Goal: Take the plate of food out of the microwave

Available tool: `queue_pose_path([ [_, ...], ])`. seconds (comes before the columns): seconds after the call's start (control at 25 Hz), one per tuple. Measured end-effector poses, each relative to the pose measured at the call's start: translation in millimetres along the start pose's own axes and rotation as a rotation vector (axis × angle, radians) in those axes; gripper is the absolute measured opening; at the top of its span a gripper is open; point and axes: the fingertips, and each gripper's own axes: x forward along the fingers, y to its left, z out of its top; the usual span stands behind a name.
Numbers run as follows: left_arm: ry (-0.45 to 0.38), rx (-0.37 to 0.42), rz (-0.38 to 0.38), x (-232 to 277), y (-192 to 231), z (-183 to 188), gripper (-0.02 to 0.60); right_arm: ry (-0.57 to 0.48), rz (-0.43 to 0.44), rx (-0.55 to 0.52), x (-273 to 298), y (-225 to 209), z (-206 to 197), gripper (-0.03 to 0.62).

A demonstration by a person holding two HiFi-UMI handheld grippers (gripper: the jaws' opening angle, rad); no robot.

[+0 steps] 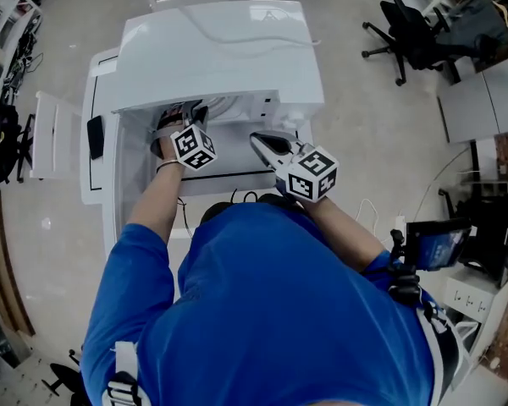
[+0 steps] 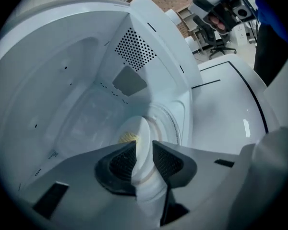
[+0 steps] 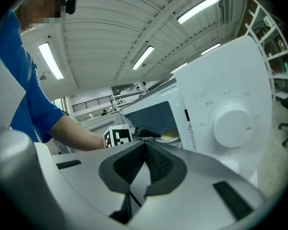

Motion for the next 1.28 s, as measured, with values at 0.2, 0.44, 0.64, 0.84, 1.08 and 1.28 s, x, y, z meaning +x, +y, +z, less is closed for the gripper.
queue_pose_path([
  [0.2, 0.017, 0.108, -0.008, 6.4, -1.5, -1.2, 0.097, -0.005, -0.019, 0.005, -4.6, -5.2, 1.5, 0.002],
  [0.44, 0.011, 0.169, -0.015, 11.3, -5.1, 1.2, 0.069, -0.007, -0.024, 0.009, -5.4, -6.0, 2.8, 0.002],
  [0.64, 0.012, 0.159, -0.023, 10.8, -8.2, -1.0, 0.035, -0.005, -0.027, 0.009, -5.9, -7.2, 1.6, 0.002],
  [0.84, 0.01, 0.136, -0.025, 2.7, -9.9, -0.8, 0.035, 0.011, -0.02, 0.017, -3.3, -7.4, -3.1, 0.002],
  [1.08, 0.005, 0.113, -0.019, -13.6, -15.2, 1.7, 0.034, 0.027, 0.003, 0.024, 0.8, -3.1, -9.9, 0.002],
  [1.28, 0.006, 0.103, -0.028, -26.9, -28.5, 3.1, 0.035, 0.037, 0.019, 0.03, 1.6, 0.2, -15.7, 0.002],
])
